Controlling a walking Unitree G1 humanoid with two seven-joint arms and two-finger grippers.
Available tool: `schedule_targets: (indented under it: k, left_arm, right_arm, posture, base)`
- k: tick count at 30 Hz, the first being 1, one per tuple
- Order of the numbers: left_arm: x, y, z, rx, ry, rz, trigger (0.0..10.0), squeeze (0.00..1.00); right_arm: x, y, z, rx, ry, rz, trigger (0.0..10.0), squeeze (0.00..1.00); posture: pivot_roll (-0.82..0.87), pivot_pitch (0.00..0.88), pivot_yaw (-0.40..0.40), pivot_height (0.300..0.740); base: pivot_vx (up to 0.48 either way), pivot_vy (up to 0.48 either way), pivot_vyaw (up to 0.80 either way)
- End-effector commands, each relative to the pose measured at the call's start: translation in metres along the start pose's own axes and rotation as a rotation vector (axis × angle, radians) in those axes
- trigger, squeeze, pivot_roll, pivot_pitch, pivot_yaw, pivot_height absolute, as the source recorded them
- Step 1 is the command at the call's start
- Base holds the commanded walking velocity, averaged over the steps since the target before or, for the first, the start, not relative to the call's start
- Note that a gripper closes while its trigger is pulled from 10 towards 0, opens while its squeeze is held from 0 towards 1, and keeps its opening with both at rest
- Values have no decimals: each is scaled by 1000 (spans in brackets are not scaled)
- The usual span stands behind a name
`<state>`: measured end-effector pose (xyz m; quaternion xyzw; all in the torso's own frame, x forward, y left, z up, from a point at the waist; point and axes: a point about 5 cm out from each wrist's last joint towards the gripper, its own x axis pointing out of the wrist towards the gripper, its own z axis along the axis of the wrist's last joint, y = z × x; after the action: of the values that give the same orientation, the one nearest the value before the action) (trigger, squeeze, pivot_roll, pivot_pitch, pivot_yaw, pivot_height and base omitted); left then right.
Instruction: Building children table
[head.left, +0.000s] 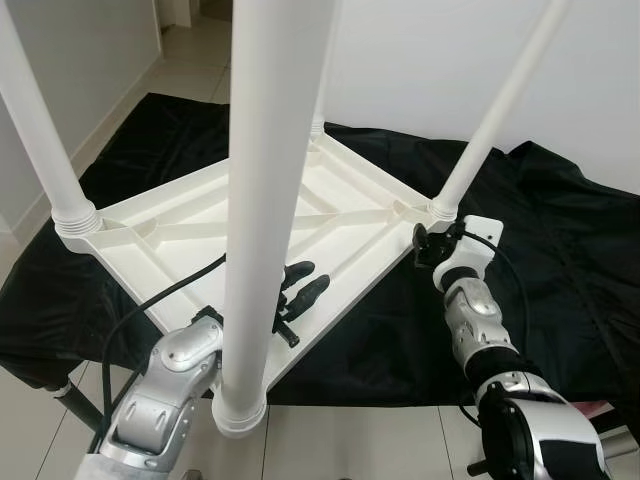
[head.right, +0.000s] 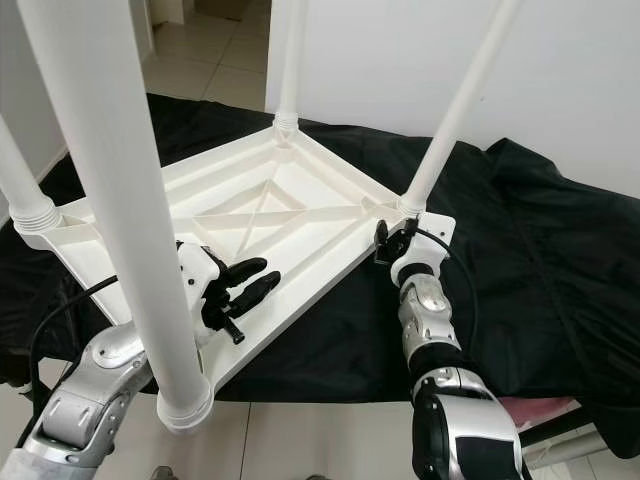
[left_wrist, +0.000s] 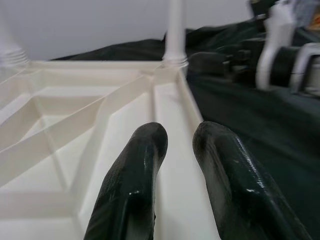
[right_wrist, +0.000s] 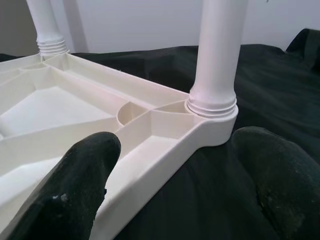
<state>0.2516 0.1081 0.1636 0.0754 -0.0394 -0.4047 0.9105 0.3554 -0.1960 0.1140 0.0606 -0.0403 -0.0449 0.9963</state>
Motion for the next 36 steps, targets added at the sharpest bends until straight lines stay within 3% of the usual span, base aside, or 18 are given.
schedule_targets:
  k: [1,2,5,8,10,12,24,25,26,27,28,29,35,36]
  left_arm:
    - [-8,13,-4,17,31,33,10000,0]
    - [-16,22,-3,41,43,25,10000,0]
    - [-21,29,-1,68,51,22,10000,0]
    - [-32,52,1,101,79,66,10000,0]
    - [-32,52,1,101,79,66,10000,0]
    - [-40,64,-1,115,116,87,10000,0]
    - [-66,78,-13,132,208,3,10000,0]
    - [-70,79,-15,140,229,-32,10000,90]
    - [-70,79,-15,140,229,-32,10000,90]
    - [-75,82,-17,123,249,-56,10000,824]
    - [-75,82,-17,123,249,-56,10000,824]
    - [-78,84,-17,110,262,-85,10000,1000]
    - [-85,84,-17,99,288,-167,10000,1000]
    - [-87,83,-17,110,290,-181,10000,0]
  right_arm:
    - [-9,-8,-2,-31,-30,7,10000,0]
    - [-15,-11,-2,-44,-52,16,10000,0]
    - [-19,-14,-1,-51,-69,23,10000,0]
    - [-30,-21,1,-87,-112,43,10000,0]
    - [-30,-21,1,-87,-112,43,10000,0]
    - [-37,-29,4,-98,-135,37,10000,0]
    - [-63,-23,16,-130,-185,258,10000,0]
    - [-66,-22,16,-135,-177,279,10000,0]
    - [-66,-22,16,-135,-177,279,10000,0]
    - [-68,-22,16,-138,-172,287,10000,0]
    - [-68,-22,16,-138,-172,287,10000,0]
    - [-69,-22,17,-144,-170,289,10000,0]
    - [-71,-24,19,-148,-168,293,10000,0]
    - [-72,-23,20,-144,-167,301,10000,0]
  posture:
    - [108,3,-133,740]
    - [103,5,-127,740]
    - [101,9,-122,740]
    - [93,15,-113,740]
    - [93,15,-113,740]
    - [82,21,-106,740]
    - [80,30,-96,740]
    - [78,30,-93,740]
    - [78,30,-93,740]
    - [78,30,-92,740]
    - [78,30,-92,740]
    - [78,29,-90,740]
    - [80,27,-89,740]
    - [81,26,-89,740]
  base:
    - [0,0,0]
    - [0,0,0]
    - [0,0,0]
    - [0,0,0]
    - [0,0,0]
    - [0,0,0]
    - [0,0,0]
    - [0,0,0]
    - [0,0,0]
    - [0,0,0]
    - [0,0,0]
    - [0,0,0]
    - [0,0,0]
    - [0,0,0]
